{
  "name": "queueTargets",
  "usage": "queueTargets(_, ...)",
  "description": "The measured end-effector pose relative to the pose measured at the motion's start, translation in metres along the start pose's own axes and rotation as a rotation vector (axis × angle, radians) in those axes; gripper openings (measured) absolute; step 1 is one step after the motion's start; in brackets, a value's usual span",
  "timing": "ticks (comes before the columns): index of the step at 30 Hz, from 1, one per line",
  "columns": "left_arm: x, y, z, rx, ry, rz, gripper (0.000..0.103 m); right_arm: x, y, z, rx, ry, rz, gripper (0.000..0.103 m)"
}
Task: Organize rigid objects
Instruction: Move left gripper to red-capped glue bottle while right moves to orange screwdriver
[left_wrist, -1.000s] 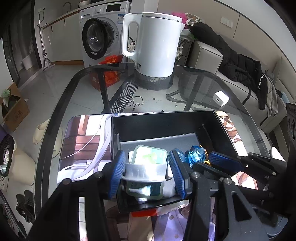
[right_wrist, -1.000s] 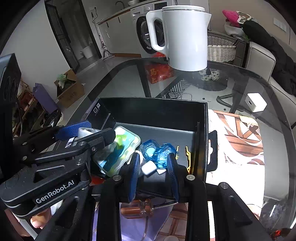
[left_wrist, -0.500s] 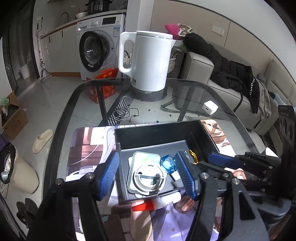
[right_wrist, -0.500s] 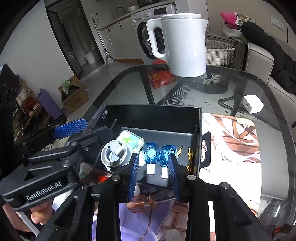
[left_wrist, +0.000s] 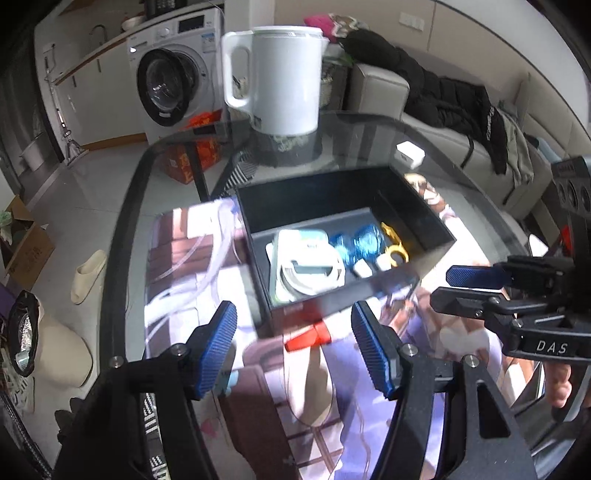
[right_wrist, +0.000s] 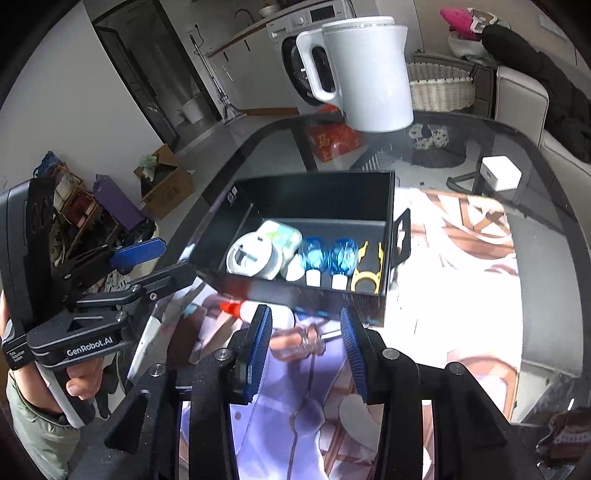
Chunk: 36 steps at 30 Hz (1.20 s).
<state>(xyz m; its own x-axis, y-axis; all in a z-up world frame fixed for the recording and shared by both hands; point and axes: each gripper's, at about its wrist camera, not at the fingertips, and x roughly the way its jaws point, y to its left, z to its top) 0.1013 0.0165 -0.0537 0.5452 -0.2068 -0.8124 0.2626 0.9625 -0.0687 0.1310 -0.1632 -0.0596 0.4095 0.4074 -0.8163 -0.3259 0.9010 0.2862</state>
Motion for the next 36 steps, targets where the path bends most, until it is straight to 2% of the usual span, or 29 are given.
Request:
queueTargets(6, 0.023, -0.018, -0.013, 0.099, 0.049, 0.012, 0.065, 0.027, 0.0, -0.01, 0.035, 0.069, -0.013, 0.04)
queueTargets(8, 0.029, -0.022, -0.014, 0.117, 0.062, 0.018, 0.065, 0.033, -0.004, -0.011, 0.063, 0.073, -0.009, 0.046)
queueTargets(11, 0.035, -0.024, -0.014, 0.131, 0.065, 0.037, 0.065, 0.037, -0.007, -0.011, 0.085, 0.071, -0.011, 0.05)
queueTargets(18, 0.048, -0.022, -0.017, 0.131, 0.129, 0.003, 0.065, 0.05, -0.004, -0.012, 0.084, 0.093, -0.013, 0.05)
queueTargets(30, 0.05, -0.041, -0.017, 0.193, 0.151, -0.056, 0.064, 0.062, -0.006, -0.007, 0.102, 0.096, -0.005, 0.055)
queueTargets(33, 0.046, -0.045, -0.018, 0.217, 0.16, -0.08, 0.053, 0.061, -0.006, -0.007, 0.098, 0.095, -0.009, 0.058)
queueTargets(34, 0.044, -0.047, -0.019, 0.223, 0.166, -0.094, 0.045, 0.061, -0.007, -0.007, 0.096, 0.096, -0.009, 0.059)
queueTargets(36, 0.042, -0.047, -0.02, 0.228, 0.172, -0.111, 0.043, 0.059, -0.01, -0.008, 0.097, 0.102, -0.008, 0.059)
